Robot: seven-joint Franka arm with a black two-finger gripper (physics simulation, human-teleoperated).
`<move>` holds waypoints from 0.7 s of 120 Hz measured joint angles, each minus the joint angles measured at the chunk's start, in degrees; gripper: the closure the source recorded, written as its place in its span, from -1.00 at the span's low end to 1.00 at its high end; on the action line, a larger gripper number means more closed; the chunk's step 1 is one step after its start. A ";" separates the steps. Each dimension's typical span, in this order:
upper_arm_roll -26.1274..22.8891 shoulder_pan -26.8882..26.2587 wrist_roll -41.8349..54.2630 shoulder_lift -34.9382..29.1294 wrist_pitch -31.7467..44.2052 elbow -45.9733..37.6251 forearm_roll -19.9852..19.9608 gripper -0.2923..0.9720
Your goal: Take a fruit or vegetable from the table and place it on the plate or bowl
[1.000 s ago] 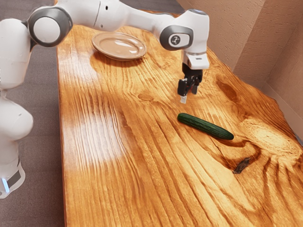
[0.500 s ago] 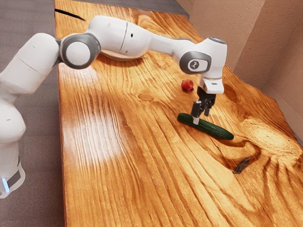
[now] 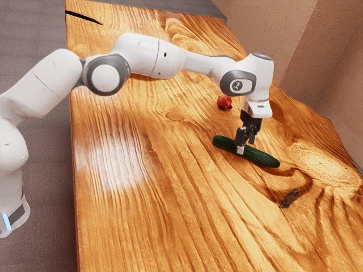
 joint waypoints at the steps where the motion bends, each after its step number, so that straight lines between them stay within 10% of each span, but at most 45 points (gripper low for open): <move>1: 0.04 -0.02 -0.01 0.08 0.01 0.10 0.00 -0.54; 37: 0.32 -0.08 -0.37 0.52 0.65 0.28 -0.35 -0.53; 65: 0.32 -0.07 -0.94 1.07 0.89 0.12 -0.32 0.13; 84: 0.32 -0.08 -1.29 1.23 1.09 0.12 -0.13 0.16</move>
